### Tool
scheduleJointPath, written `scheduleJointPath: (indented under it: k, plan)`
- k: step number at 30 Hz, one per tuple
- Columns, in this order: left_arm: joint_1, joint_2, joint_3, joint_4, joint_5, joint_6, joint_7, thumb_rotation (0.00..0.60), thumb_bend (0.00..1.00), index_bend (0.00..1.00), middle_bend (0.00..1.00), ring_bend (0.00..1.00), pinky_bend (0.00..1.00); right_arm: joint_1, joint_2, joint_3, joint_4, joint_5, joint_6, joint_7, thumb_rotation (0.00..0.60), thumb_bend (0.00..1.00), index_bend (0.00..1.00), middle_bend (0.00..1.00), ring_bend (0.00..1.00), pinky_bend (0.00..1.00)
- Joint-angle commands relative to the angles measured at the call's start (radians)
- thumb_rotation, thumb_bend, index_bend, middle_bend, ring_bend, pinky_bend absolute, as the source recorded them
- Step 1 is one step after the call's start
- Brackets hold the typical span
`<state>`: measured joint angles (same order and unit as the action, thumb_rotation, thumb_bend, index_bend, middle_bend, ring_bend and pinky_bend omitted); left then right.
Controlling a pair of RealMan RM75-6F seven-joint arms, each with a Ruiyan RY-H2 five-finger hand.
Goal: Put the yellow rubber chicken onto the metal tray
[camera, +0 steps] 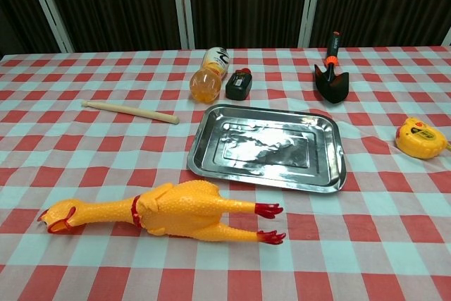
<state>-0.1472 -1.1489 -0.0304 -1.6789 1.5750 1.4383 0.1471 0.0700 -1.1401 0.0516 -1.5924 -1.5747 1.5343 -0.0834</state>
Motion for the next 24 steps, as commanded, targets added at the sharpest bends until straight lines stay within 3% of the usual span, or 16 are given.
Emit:
scheduleJointPath:
  k: [1,4,6,8,11,24]
  plan:
    - [-0.053,-0.028,0.001,-0.003,0.041,-0.062,0.012,0.600,0.05,0.22,0.26,0.16,0.16,0.003,0.001,-0.002,-0.003,-0.008,-0.001,-0.002,0.600,0.37,0.00,0.12,0.04,0.16]
    - [-0.104,-0.050,0.003,-0.015,0.066,-0.128,0.022,0.600,0.03,0.20,0.26,0.16,0.15,0.002,0.001,-0.004,-0.005,-0.012,0.000,0.001,0.600,0.37,0.00,0.12,0.04,0.16]
    - [-0.137,-0.067,0.003,-0.020,0.075,-0.173,0.034,0.600,0.03,0.21,0.27,0.17,0.19,0.001,0.001,-0.006,-0.007,-0.014,0.001,0.002,0.600,0.37,0.00,0.12,0.04,0.16]
    - [-0.165,-0.084,0.003,-0.025,0.082,-0.214,0.054,0.600,0.03,0.23,0.30,0.21,0.31,0.001,0.002,-0.008,-0.008,-0.015,0.001,0.001,0.600,0.37,0.00,0.12,0.04,0.16]
    - [-0.217,-0.145,-0.007,-0.021,0.084,-0.279,0.116,0.600,0.03,0.25,0.35,0.28,0.40,-0.001,0.005,-0.010,-0.012,-0.018,0.002,-0.004,0.600,0.37,0.00,0.12,0.04,0.16]
    - [-0.328,-0.394,-0.016,0.059,-0.031,-0.457,0.294,0.600,0.03,0.26,0.38,0.31,0.42,-0.007,0.012,-0.015,-0.019,-0.016,0.004,0.002,0.600,0.37,0.00,0.12,0.04,0.16]
